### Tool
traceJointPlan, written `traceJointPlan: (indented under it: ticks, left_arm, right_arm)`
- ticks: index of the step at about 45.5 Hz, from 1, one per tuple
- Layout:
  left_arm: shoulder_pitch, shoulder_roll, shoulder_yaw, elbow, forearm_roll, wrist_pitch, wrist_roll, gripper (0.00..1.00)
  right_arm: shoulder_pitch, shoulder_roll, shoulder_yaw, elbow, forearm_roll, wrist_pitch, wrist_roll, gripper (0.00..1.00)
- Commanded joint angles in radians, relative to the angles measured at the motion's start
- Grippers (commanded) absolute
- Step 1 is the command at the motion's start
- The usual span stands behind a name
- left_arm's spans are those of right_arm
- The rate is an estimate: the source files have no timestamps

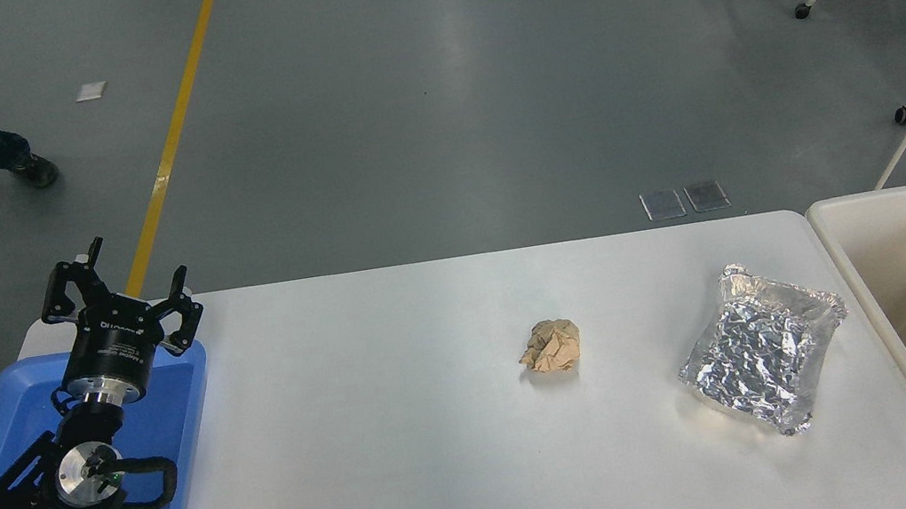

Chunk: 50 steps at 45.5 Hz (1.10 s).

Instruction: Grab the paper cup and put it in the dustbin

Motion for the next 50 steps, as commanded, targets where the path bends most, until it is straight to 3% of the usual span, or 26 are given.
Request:
traceJointPlan:
  ticks: [1, 13, 22, 33, 41, 50]
  left_arm:
    - [0.0, 0.0, 0.0, -0.001, 0.0, 0.0, 0.0, 0.99]
    - [-0.002, 0.0, 0.0, -0.001, -0.001, -0.001, 0.0, 0.99]
    - [-0.002, 0.0, 0.0, -0.001, -0.001, -0.001, 0.0, 0.99]
    - [-0.002, 0.0, 0.0, 0.0, 0.0, 0.0, 0.0, 0.99]
    - [0.0, 0.0, 0.002, 0.0, 0.0, 0.0, 0.0, 0.99]
    - [0.0, 0.0, 0.002, 0.0, 0.0, 0.002, 0.0, 0.99]
  right_arm:
    - [0.101, -0.017, -0.01, 0.016, -0.001, 0.005, 0.0, 1.0]
    - [0.423, -0.024, -0.121, 0.233, -0.018, 0.013, 0.003, 1.0]
    - [0.67, 0.062, -0.263, 0.441, -0.02, 0.049, 0.0, 1.0]
    - [0.896, 0.231, -0.38, 0.527, -0.017, 0.332, 0.0, 1.0]
    - [1.1, 0.291, -0.377, 0.714, -0.017, 0.511, 0.0, 1.0]
    - [1.276, 0.315, -0.377, 0.904, -0.018, 0.599, -0.003, 1.0]
